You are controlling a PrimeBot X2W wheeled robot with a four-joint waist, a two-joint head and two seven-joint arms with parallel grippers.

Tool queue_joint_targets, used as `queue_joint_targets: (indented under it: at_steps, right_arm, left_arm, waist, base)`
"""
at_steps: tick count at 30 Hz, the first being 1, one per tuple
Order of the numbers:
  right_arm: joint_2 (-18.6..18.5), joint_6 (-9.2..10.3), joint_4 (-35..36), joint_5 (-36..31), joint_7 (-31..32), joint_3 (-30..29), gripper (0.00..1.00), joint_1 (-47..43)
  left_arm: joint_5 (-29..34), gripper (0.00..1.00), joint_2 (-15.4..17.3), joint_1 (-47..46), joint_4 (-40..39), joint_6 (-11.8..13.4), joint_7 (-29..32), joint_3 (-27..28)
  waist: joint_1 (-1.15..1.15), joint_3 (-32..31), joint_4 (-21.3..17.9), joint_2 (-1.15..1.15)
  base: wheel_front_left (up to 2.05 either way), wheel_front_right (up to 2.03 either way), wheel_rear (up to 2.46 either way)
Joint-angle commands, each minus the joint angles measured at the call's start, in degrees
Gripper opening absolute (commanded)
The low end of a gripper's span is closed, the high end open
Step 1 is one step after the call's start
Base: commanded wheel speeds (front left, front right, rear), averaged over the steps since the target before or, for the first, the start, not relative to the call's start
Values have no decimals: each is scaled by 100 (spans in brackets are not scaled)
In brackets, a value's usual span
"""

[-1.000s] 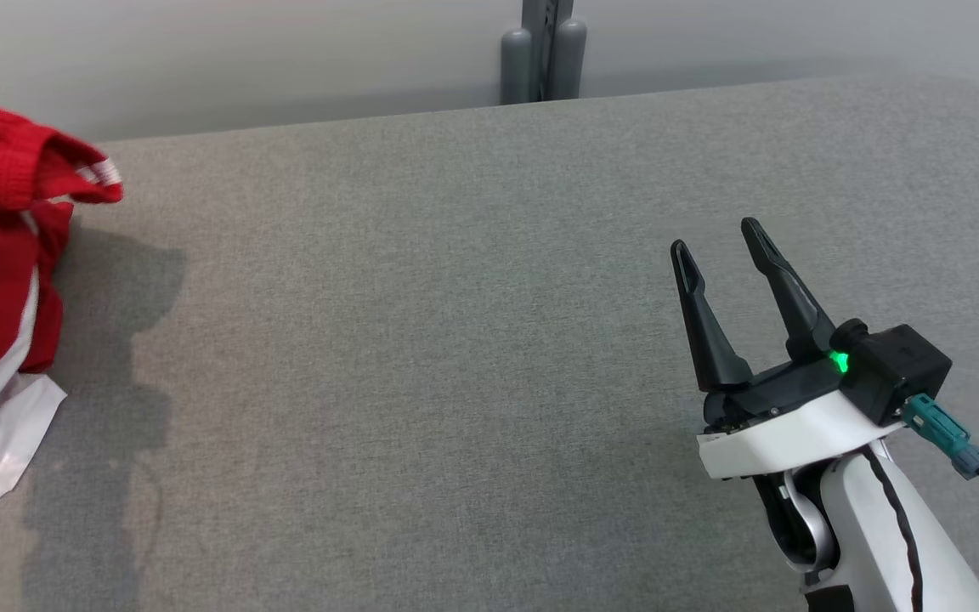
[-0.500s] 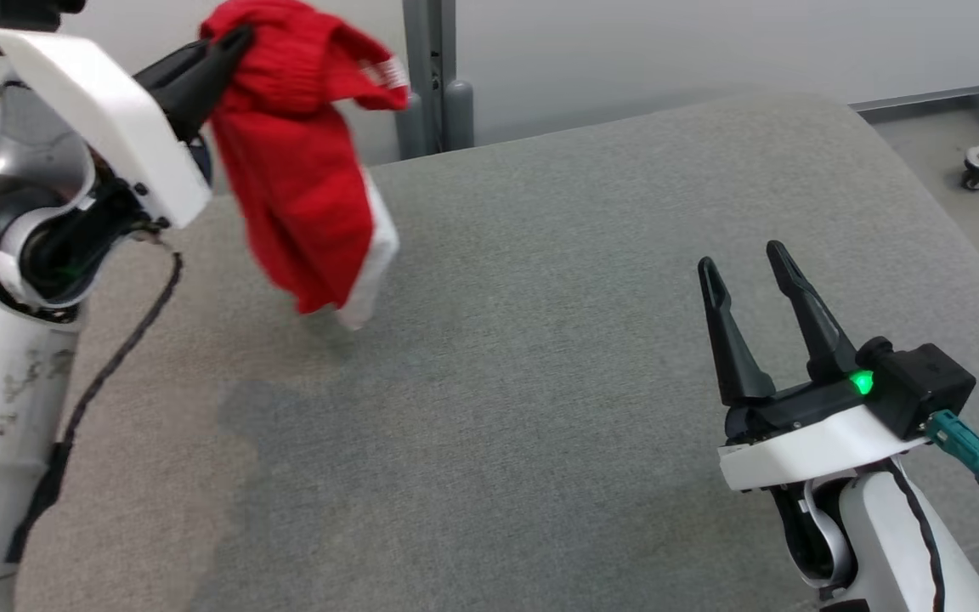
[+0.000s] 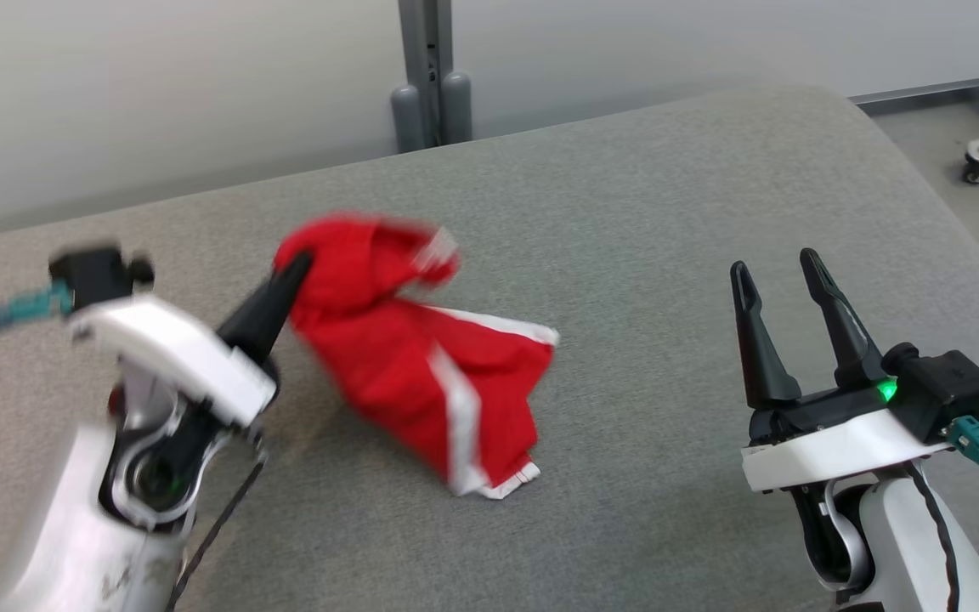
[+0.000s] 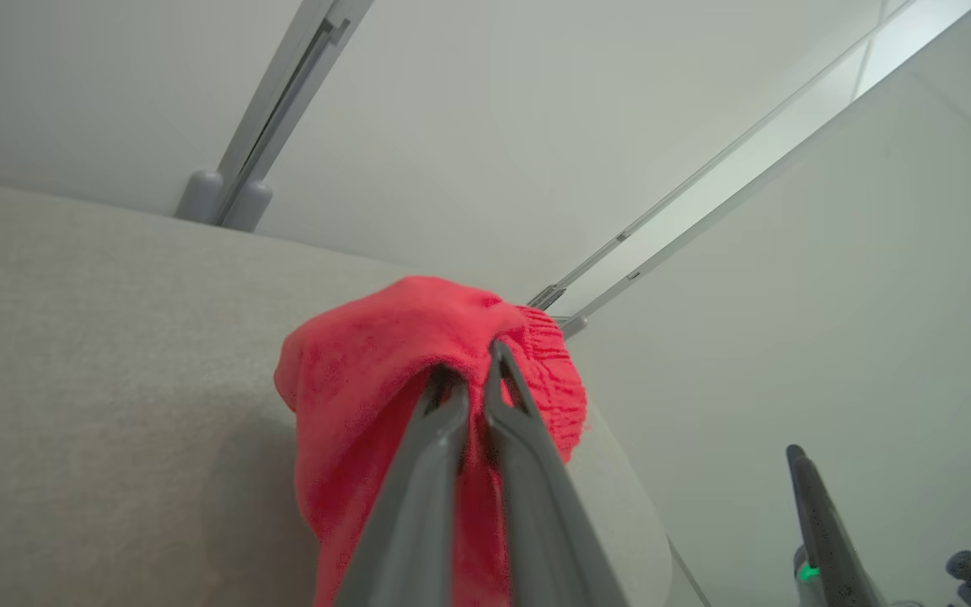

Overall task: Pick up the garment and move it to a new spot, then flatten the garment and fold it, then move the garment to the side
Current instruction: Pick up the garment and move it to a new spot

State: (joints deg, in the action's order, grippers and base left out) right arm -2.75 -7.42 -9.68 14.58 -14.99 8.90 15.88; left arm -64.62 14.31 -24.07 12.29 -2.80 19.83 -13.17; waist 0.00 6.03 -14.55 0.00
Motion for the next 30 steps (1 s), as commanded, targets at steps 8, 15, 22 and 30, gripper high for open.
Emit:
queue_joint_targets:
  at_steps: [8,15,22,30]
  right_arm:
    - [-28,-12,-87,-61,-29,21,100,26]
    - [-29,-12,-134,-31,-29,62,100,-49]
    - [-30,-12,-166,-128,-29,65,100,-131]
    - [-38,-12,-192,-118,-29,25,100,-271]
  left_arm:
    - [147,31,196,520,1277,-286,-682,190]
    - [568,100,182,441,1729,-392,-1502,83]
    - [1104,100,371,600,1478,-400,-2251,-40]
    - [1819,100,517,1046,723,145,-3131,-5]
  waist:
    - [0,18,273,0]
    - [0,-46,518,0]
    - [0,-179,718,0]
    - [0,-297,868,0]
  base:
    - [0,0,0]
    - [0,0,0]
    - [0,0,0]
    - [0,0,0]
